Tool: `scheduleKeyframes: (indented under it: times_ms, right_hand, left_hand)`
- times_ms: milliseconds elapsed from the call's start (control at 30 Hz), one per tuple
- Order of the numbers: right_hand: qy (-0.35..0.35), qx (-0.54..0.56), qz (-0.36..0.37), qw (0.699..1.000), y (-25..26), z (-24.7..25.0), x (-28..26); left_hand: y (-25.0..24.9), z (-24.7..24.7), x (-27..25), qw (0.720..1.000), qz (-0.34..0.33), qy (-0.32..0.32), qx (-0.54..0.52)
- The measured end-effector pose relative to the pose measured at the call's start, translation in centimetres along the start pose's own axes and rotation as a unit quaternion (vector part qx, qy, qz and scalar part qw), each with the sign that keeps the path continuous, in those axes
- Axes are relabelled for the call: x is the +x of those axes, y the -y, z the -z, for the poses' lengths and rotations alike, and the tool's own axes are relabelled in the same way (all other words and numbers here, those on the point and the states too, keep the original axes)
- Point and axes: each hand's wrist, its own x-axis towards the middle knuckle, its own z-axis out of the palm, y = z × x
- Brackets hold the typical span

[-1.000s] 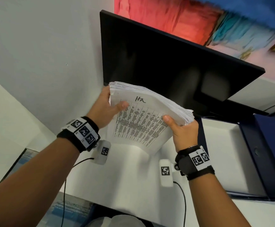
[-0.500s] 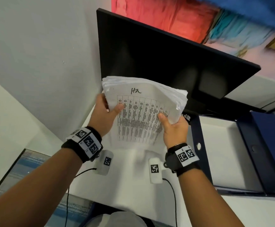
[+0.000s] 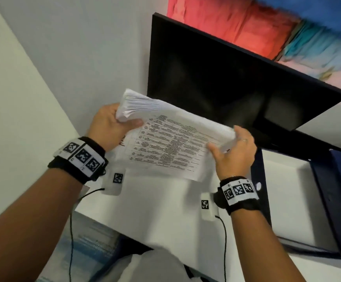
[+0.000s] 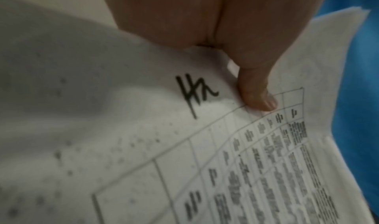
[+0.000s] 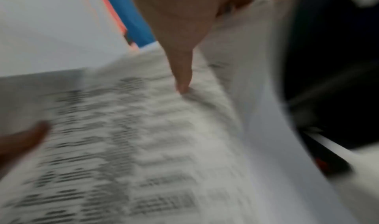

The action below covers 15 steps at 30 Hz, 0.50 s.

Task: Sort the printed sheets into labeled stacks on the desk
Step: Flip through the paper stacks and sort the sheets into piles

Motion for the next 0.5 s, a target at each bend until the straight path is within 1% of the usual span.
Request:
scheduleKeyframes:
  times_ms: [33, 67, 100, 133, 167, 200, 233, 267, 333, 400, 467, 500]
  right_hand:
    - [-0.010, 0.089, -0.055, 0.994, -0.7, -0.3, -0.3]
    - [-0.009, 0.185, -0.111, 0.976, -1.3, -0.6, -0.4]
    - [0.001, 0.264, -0.157, 0.952, -1.7, -1.1, -0.5]
    - [0.025, 0.321, -0.189, 0.928, -1.8, -1.3, -0.6]
    - [0.065, 0.360, -0.211, 0.906, -1.9, -1.4, -0.6]
    - [0.113, 0.376, -0.222, 0.893, -1.8, -1.3, -0.7]
    - [0.149, 0.371, -0.219, 0.890, -1.5, -1.2, -0.8]
    - [0.159, 0.356, -0.205, 0.898, -1.4, -1.2, -0.8]
    - [0.129, 0.350, -0.165, 0.913, -0.9, -0.7, -1.1]
    - [0.084, 0.362, -0.140, 0.918, -0.8, -0.5, -2.0]
    - [0.069, 0.366, -0.155, 0.915, -1.6, -0.8, -3.6]
    - [0.078, 0.353, -0.167, 0.917, -2.2, -1.1, -4.4]
  left_hand:
    - [0.6, 0.6, -0.4, 1.000, 0.012, -0.008, -0.015]
    - [1.0, 1.1, -0.9, 1.000, 0.019, -0.013, -0.019]
    - [1.5, 1.4, -1.3, 0.999, 0.030, -0.019, -0.022]
    - [1.9, 1.4, -1.7, 0.998, 0.045, -0.024, -0.032]
    - [2.3, 1.3, -2.1, 0.996, 0.067, -0.029, -0.050]
    - [2.6, 1.1, -2.4, 0.994, 0.084, -0.030, -0.070]
    - [3.0, 0.7, -2.6, 0.992, 0.098, -0.034, -0.076]
    - [3.3, 0.2, -2.7, 0.992, 0.102, -0.041, -0.069]
    - [3.9, -0.6, -3.1, 0.991, 0.101, -0.078, -0.033]
    - [4.8, -1.3, -3.7, 0.989, 0.084, -0.118, 0.003]
    - [6.6, -1.6, -4.9, 0.990, 0.065, -0.125, 0.016]
    - [7.5, -1.6, -5.4, 0.990, 0.075, -0.120, 0.019]
